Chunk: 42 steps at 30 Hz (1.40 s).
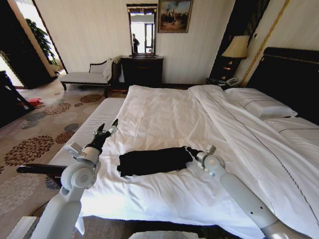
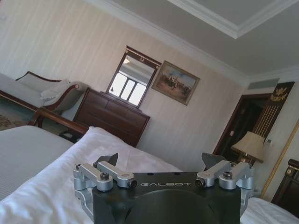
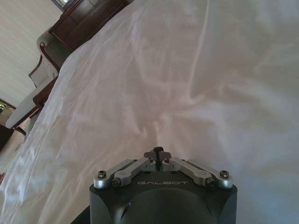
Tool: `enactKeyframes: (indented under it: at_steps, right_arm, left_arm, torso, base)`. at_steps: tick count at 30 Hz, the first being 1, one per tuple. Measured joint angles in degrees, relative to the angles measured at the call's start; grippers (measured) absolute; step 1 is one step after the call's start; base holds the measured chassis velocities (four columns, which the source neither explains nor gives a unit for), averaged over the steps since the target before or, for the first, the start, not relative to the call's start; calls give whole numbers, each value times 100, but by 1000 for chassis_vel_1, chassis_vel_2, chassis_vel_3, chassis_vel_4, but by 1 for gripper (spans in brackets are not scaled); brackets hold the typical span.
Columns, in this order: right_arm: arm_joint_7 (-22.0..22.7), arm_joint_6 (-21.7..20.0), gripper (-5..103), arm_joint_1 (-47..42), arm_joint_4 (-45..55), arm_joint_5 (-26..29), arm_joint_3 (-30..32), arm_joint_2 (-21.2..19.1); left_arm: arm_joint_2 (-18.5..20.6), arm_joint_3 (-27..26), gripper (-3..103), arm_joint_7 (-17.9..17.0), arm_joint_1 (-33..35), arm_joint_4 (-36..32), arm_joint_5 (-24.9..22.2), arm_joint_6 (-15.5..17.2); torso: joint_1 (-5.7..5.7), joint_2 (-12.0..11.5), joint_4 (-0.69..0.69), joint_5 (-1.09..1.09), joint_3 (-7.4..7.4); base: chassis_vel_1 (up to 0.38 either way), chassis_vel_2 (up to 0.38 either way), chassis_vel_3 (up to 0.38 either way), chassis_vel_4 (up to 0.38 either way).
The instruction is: Fold the clothes on the bed.
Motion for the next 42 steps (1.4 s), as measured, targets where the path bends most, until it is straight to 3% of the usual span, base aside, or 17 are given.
enactKeyframes:
  at_steps: [3,4,6,8,12,13,14,16,21,24,28,30,32,33,38,41,42]
  right_arm:
    - [-74,13,1,-57,-9,-182,-3,-14]
    - [-74,13,1,-57,-9,-182,-3,-14]
    - [-129,33,-1,-135,0,-335,-10,-17]
    - [-148,47,4,-157,3,-380,-11,-17]
    - [-205,113,26,-226,22,-485,18,-32]
    - [-206,122,26,-236,32,-495,33,-42]
    - [-206,122,26,-236,32,-495,33,-42]
    - [-207,138,36,-255,58,-504,70,-66]
    - [-207,203,58,-254,78,-524,143,-115]
    - [-207,252,64,-242,88,-534,183,-139]
    - [-195,280,86,-295,146,-540,283,-204]
    - [-191,280,86,-315,148,-544,300,-219]
    - [-182,269,95,-365,148,-559,320,-256]
    - [-182,269,95,-365,148,-559,320,-256]
    - [-82,144,100,-456,177,-553,325,-323]
    - [15,-16,100,-550,236,-487,325,-350]
    - [15,-16,100,-550,236,-487,325,-350]
  left_arm:
    - [72,201,100,-164,234,106,277,485]
    - [72,201,100,-164,234,106,277,485]
    - [198,360,100,-358,467,288,448,1087]
    - [252,415,100,-410,543,362,477,1257]
    - [533,654,100,-493,816,713,616,1818]
    - [574,676,100,-547,840,765,617,1921]
    - [574,676,100,-547,840,765,617,1921]
    - [638,700,100,-642,890,855,564,2088]
    - [719,835,100,-552,1050,989,642,2129]
    - [772,934,100,-508,1137,1006,775,2127]
    - [1053,1001,100,-487,1371,1004,1098,2133]
    - [1106,988,100,-484,1410,974,1109,2125]
    - [1156,898,100,-484,1440,844,1062,2087]
    - [1156,898,100,-484,1440,844,1062,2087]
    - [1114,576,100,-519,1335,313,650,1937]
    - [932,156,100,-634,975,-433,-26,1705]
    - [932,156,100,-634,975,-433,-26,1705]
  torso:
    - [0,0,0,0,0]
    - [0,0,0,0,0]
    - [0,0,-2,0,0]
    - [0,0,-2,-1,0]
    - [0,0,-1,-1,0]
    - [0,0,-1,-1,0]
    - [0,0,-1,-1,0]
    - [0,0,-1,0,0]
    - [0,0,-1,0,0]
    - [0,0,-1,-1,0]
    - [0,0,-1,0,0]
    - [0,0,-1,0,0]
    - [-1,0,1,-1,0]
    - [-1,0,1,-1,0]
    - [0,0,0,0,0]
    - [0,0,-1,1,0]
    - [0,0,-1,1,0]
  base:
    - [0,0,0,0]
    - [0,0,0,0]
    - [0,0,0,0]
    - [0,0,0,0]
    - [0,0,0,0]
    - [0,0,0,0]
    - [0,0,0,0]
    - [0,0,0,0]
    - [0,0,0,0]
    - [0,0,0,0]
    - [0,0,0,0]
    - [0,0,0,0]
    - [0,0,0,0]
    - [0,0,0,0]
    - [0,0,0,0]
    - [0,0,0,0]
    - [0,0,0,0]
